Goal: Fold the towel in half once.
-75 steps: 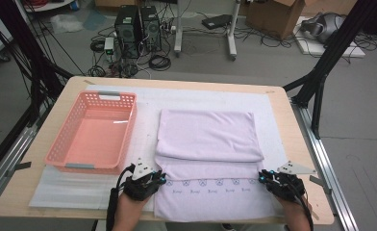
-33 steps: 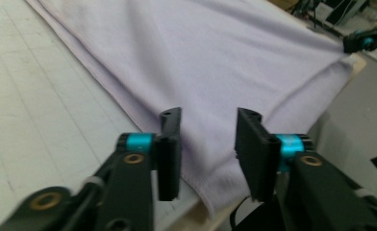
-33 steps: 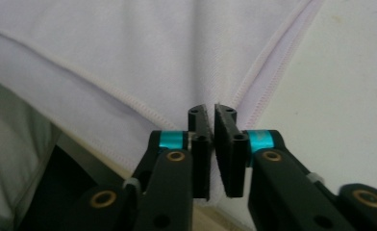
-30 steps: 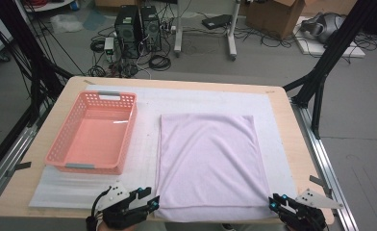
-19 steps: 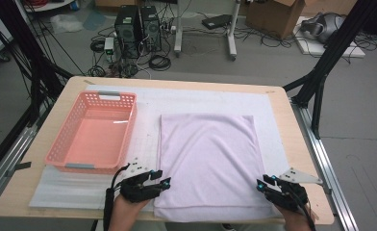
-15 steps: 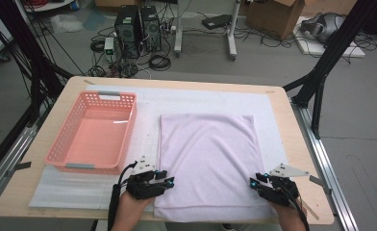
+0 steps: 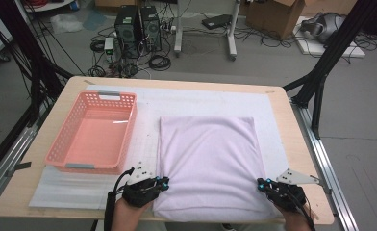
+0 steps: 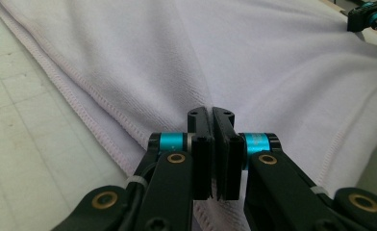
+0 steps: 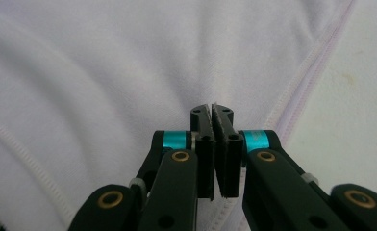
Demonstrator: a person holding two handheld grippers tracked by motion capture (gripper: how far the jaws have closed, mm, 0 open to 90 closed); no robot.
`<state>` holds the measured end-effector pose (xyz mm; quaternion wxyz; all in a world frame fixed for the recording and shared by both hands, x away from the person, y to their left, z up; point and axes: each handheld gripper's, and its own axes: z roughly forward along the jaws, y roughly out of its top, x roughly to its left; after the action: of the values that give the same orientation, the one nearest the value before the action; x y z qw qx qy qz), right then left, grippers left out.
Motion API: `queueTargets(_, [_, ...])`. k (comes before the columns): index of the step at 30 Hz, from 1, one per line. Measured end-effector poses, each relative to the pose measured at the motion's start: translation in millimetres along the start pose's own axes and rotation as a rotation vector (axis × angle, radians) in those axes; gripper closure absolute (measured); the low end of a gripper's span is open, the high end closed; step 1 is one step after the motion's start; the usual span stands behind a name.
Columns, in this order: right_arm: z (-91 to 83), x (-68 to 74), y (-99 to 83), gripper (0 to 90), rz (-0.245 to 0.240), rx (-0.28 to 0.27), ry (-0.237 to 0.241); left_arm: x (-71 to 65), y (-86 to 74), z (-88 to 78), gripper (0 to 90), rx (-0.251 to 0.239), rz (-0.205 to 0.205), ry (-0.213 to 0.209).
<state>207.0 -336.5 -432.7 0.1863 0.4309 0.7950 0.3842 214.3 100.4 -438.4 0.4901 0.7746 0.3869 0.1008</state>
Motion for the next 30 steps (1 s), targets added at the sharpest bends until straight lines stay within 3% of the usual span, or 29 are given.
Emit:
queueTargets(8, [-6.1,2.0,0.5,88.0,-0.014,-0.001,-0.001,-5.0,0.2,-6.9,85.5,-0.030,0.016,-0.011])
queueTargets(13, [-13.8,3.9,4.4,88.0,-0.012,-0.017,0.000,-7.7,4.3,-16.8,85.9,-0.059,0.005,-0.047])
queueTargets(17, [-23.0,6.5,3.5,87.9,-0.013,-0.003,0.011,-9.4,-1.8,-20.5,85.7,-0.018,0.002,-0.068])
queueTargets(20, [-20.6,10.1,-3.2,87.7,-0.033,0.072,0.017,-9.1,-13.0,-17.4,84.2,0.029,-0.008,-0.079])
queueTargets(22, [-17.4,10.7,-7.2,85.4,-0.034,0.101,0.024,-6.9,-14.6,-16.8,77.0,0.028,-0.009,-0.072])
queueTargets(24, [-17.1,8.1,-8.3,76.2,-0.014,0.079,0.016,-3.2,-9.9,-18.2,59.4,-0.011,-0.014,-0.059])
queueTargets(25, [-18.3,5.3,-7.2,75.2,-0.001,0.059,0.012,-1.1,-6.9,-19.4,54.9,-0.032,-0.012,-0.050])
queueTargets(30, [-19.2,-10.5,2.5,72.6,0.039,-0.038,-0.024,11.7,3.8,-16.2,50.9,-0.099,-0.011,-0.023])
